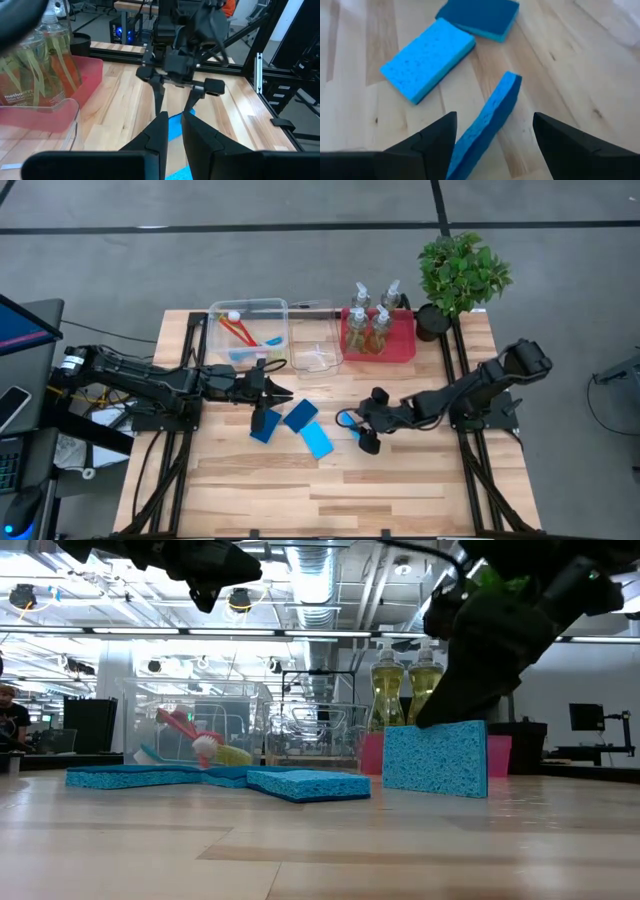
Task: Pick & Place Kitchen Sink Supplies
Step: Put the blue sponge into the transparent bin
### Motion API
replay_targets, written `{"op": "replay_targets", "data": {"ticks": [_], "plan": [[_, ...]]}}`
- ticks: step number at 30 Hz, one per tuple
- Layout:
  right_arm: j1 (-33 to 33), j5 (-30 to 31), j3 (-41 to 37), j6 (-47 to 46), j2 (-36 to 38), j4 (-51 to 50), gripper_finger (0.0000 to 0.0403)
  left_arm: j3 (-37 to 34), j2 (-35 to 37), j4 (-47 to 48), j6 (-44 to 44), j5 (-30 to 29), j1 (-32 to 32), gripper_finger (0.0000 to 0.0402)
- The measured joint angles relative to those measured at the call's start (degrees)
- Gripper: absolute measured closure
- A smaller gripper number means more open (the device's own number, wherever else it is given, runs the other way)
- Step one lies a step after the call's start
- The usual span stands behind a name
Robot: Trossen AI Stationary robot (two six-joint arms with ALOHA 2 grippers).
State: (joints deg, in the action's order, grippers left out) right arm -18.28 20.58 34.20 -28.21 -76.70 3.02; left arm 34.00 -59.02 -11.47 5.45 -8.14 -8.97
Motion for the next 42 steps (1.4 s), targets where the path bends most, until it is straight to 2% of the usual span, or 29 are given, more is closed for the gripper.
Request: {"op": "replay_targets", "data": {"ticks": [8,18,23,31,34,38,42], "plan": [[2.31,-4.03,0.19,-1.03,-3.21,0.67,0.0148,0.0,0.0,-0.17,0.86,0.38,-0.04,0.0346],[3.08,-4.19,0.17,-0.42,-3.11,0.2,0.0155,0.0,0.0,-0.47,1.26,0.98,-0.04,0.0346],[3.08,-4.2,0.13,-0.32,-3.11,0.03,0.0213,0.0,0.0,-0.77,2.58,1.09,-0.04,0.0346],[3.64,-4.05,-0.13,0.64,-2.69,-1.46,0.0381,0.0,0.0,-1.06,2.58,1.51,-0.39,0.0346],[4.15,-3.35,-0.11,1.36,-1.62,-0.78,0.0386,0.0,-0.3,-1.86,2.58,1.53,-0.91,0.0346],[3.56,0.87,-0.09,3.09,0.59,2.33,0.0392,0.0,-2.31,-3.42,2.58,1.64,-1.24,0.0346],[1.28,2.07,-0.06,6.81,3.0,9.11,0.0393,0.0,-6.07,-7.16,2.58,6.85,-0.75,0.0347]]}}
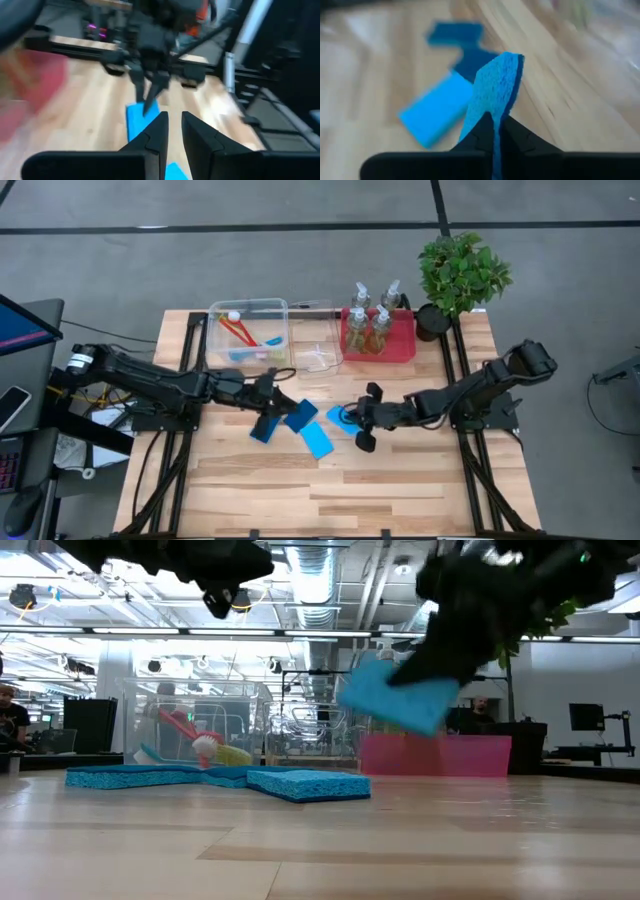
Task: Pick & Place Kitchen Sink Supplies
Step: Put the blue sponge into the transparent bin
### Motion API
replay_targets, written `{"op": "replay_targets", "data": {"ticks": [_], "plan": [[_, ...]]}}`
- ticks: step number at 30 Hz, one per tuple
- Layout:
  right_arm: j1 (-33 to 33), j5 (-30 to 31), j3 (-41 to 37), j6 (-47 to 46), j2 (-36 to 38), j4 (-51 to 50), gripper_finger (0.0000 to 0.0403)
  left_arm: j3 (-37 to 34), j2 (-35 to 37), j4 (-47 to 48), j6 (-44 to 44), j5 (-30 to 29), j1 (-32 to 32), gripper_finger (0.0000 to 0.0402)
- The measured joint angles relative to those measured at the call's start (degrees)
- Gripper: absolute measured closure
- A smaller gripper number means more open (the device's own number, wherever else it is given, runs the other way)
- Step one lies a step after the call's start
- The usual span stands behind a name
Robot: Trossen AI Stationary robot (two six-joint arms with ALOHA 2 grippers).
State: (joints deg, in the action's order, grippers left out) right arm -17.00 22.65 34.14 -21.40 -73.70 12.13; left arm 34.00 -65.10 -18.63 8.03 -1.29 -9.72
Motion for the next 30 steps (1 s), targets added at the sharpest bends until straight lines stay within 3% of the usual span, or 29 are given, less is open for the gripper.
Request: {"op": "replay_targets", "data": {"ticks": [8,15,19,25,30], "plan": [[-7.15,4.32,0.06,10.24,2.11,12.21,0.0397,0.0,-6.71,-8.06,0.42,13.81,2.7,0.0354],[-8.85,4.46,0.06,13.0,2.2,16.21,0.0398,0.0,-13.59,-18.47,-0.05,14.16,2.82,0.031],[-8.71,4.46,0.06,13.0,2.2,16.16,0.0399,0.05,-16.92,-22.34,-0.01,11.28,2.82,0.0269],[-8.53,4.46,0.06,13.53,2.2,15.79,0.0395,3.13,-20.58,-23.27,1.74,9.25,2.61,0.0214],[-7.9,4.46,0.06,13.87,2.2,15.57,0.0399,6.45,-25.19,-23.13,2.74,9.28,1.69,0.0194]]}}
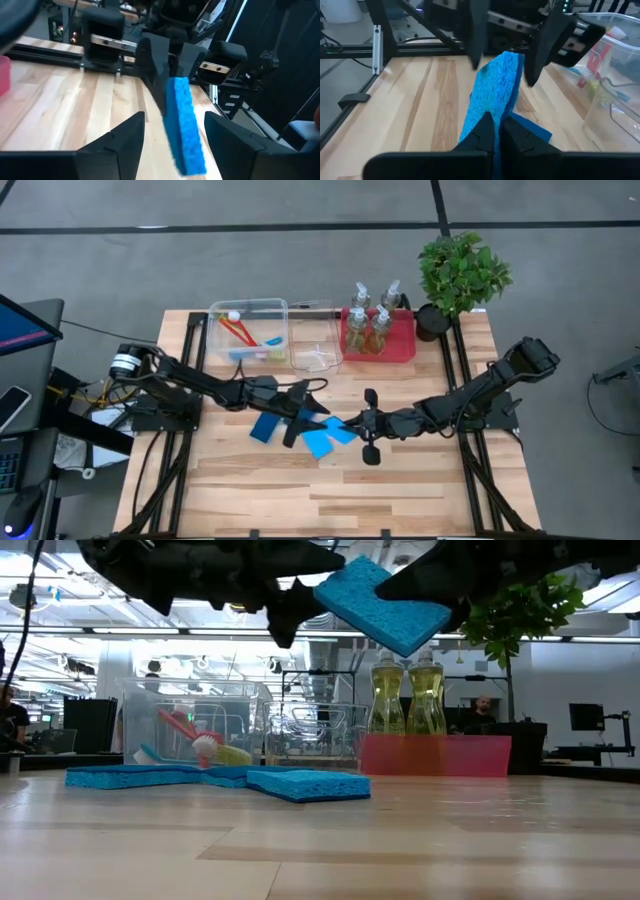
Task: Pick & Place Kitchen Sink Supplies
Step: Put the blue sponge into the transparent bin
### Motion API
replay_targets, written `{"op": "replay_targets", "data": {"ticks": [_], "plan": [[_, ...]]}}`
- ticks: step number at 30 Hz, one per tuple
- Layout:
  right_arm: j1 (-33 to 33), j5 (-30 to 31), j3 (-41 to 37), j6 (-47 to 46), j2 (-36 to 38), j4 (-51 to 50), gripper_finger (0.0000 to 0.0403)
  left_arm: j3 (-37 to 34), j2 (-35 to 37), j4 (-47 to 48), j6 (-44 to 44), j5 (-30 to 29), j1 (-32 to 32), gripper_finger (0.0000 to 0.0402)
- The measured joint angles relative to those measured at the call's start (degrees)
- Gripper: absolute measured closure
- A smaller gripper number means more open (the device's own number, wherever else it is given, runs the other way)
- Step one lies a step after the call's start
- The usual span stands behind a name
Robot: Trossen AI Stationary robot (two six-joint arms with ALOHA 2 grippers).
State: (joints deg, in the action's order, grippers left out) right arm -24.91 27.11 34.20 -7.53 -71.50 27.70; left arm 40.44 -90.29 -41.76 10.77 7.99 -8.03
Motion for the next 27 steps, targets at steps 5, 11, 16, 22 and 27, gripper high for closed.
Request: {"op": "replay_targets", "data": {"ticks": [5,11,16,22,27], "plan": [[-0.03,0.0,0.0,0.0,0.0,-0.32,0.0394,2.02,-2.69,-0.21,0.23,0.0,-0.59,0.019],[-0.04,0.0,0.0,0.04,0.0,-0.28,0.0396,2.43,-3.58,-0.35,0.67,-0.02,-0.55,0.0216],[-0.04,0.0,0.0,0.04,0.0,-0.44,0.0385,2.43,-3.58,-0.87,1.57,0.04,-0.57,0.0284],[-0.02,0.01,0.0,0.41,0.0,-0.58,0.0372,2.43,-3.58,-1.11,1.75,0.0,-0.55,0.0385],[-0.09,-0.04,0.02,0.6,0.0,-0.67,0.0364,2.43,-3.58,-1.14,1.74,-0.02,-0.51,0.0382]]}}
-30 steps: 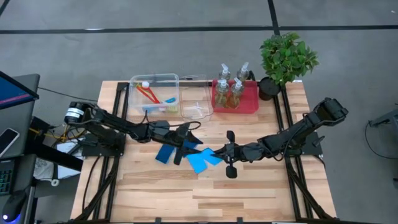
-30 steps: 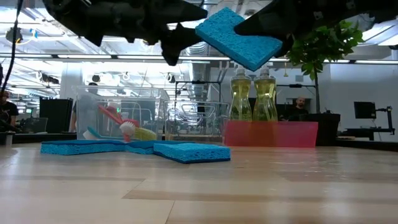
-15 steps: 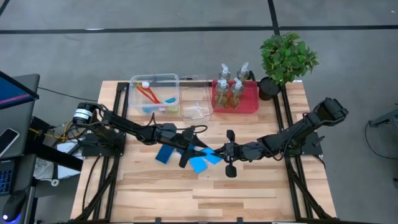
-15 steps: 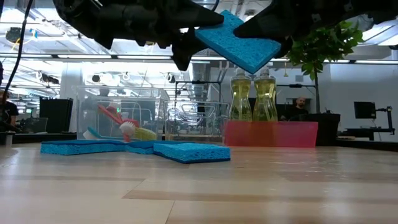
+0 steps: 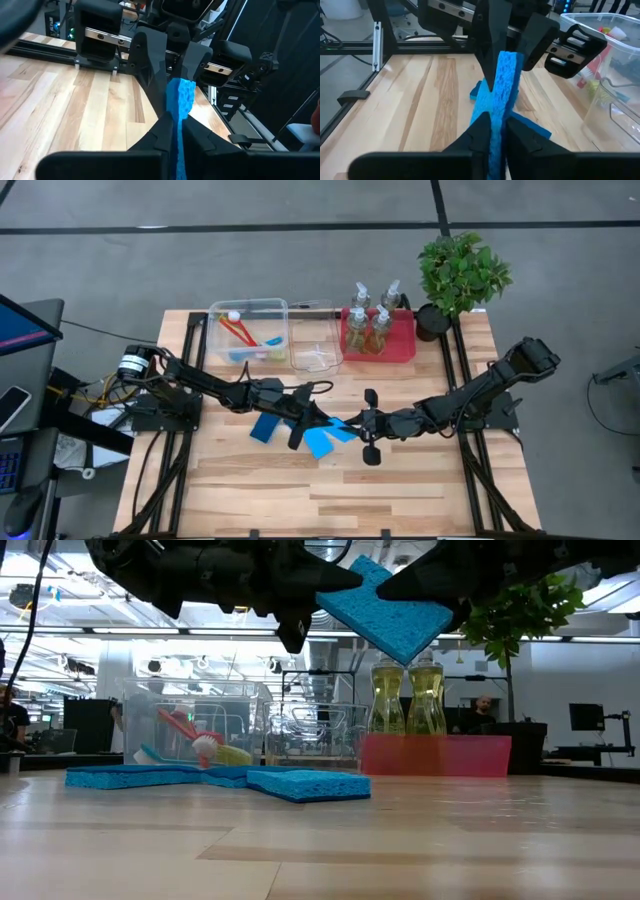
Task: Pick & Place Kitchen Sink Supplies
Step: Put the blue sponge into the transparent bin
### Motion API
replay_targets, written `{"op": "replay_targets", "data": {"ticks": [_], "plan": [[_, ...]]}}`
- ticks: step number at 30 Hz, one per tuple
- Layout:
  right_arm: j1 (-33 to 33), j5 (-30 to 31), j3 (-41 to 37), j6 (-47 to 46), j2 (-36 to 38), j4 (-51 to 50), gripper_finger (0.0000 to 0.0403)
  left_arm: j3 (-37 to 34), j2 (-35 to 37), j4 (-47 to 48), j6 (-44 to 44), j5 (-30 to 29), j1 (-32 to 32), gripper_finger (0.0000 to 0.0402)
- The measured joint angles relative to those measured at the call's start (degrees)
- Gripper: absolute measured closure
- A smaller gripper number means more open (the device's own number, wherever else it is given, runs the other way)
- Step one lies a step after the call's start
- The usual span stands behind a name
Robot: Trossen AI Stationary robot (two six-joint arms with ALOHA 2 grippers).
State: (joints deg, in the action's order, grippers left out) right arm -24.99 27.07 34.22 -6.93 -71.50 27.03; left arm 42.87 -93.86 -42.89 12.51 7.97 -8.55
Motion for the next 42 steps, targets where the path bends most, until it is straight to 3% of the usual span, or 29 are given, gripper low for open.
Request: {"op": "replay_targets", "data": {"ticks": [7,15,20,24,27,35,42], "plan": [[0.0,0.02,0.09,-0.03,0.0,-3.81,0.0321,0.0,0.0,0.5,-0.15,0.0,0.86,0.0388],[0.21,0.04,0.02,-0.93,0.0,-8.97,0.0219,0.0,0.04,0.63,-0.2,0.01,2.42,0.0389],[1.62,0.04,0.0,-5.13,0.0,-16.13,0.0169,0.0,0.88,2.19,-0.25,0.01,4.01,0.0383],[3.66,0.05,0.0,-10.85,0.0,-24.3,0.0157,0.02,4.26,6.24,-2.26,-0.6,5.15,0.0385],[5.2,0.05,0.0,-14.57,-0.65,-28.4,0.016,-0.15,8.48,10.63,-5.99,-5.27,5.5,0.0386],[7.93,0.04,-0.02,-15.66,-5.23,-27.21,0.0179,-2.78,20.83,15.05,-17.39,-28.05,7.45,0.038],[9.92,-0.17,-0.07,-15.64,-8.49,-25.87,0.0192,-5.64,24.57,15.36,-18.72,-30.68,15.42,0.0379]]}}
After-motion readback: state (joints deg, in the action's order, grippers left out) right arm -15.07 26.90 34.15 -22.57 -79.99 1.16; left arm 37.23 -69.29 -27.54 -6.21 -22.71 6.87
